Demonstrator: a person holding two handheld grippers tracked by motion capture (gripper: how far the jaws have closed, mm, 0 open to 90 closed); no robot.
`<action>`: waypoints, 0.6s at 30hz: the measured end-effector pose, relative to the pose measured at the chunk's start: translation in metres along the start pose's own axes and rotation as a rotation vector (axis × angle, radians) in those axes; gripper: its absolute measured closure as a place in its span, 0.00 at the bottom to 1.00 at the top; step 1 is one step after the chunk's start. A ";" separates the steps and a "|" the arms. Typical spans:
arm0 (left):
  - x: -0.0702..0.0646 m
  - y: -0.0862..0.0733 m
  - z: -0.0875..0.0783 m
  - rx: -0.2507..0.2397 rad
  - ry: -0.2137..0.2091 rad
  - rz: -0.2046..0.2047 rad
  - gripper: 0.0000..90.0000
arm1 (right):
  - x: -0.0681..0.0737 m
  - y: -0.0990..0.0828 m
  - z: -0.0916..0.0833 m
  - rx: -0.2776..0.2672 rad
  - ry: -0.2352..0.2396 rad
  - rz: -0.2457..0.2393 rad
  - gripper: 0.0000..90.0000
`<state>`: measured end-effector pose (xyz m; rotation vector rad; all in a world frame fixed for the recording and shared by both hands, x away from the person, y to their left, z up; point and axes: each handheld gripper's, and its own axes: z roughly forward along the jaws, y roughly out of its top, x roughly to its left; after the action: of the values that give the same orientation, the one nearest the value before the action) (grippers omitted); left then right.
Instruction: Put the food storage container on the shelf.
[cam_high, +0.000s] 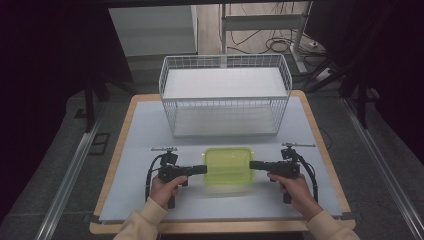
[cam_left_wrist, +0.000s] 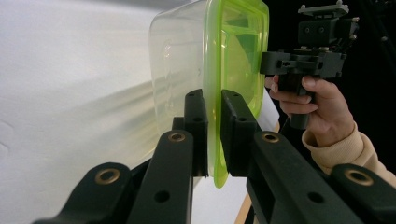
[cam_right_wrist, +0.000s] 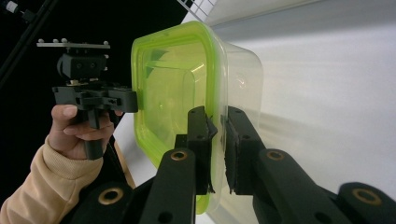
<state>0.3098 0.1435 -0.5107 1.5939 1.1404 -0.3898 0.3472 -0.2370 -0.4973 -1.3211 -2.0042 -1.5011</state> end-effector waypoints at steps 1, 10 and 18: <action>-0.001 0.000 0.000 -0.002 -0.002 0.001 0.91 | 0.002 0.001 -0.001 -0.002 0.000 -0.006 0.91; -0.016 0.014 -0.003 -0.023 -0.008 0.026 0.91 | 0.014 0.013 -0.012 -0.035 -0.002 -0.025 0.91; -0.031 0.032 -0.008 -0.044 -0.025 0.049 0.91 | 0.035 0.035 -0.027 -0.053 -0.020 -0.064 0.91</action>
<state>0.3186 0.1372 -0.4666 1.5717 1.0825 -0.3495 0.3505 -0.2425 -0.4415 -1.3084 -2.0505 -1.5857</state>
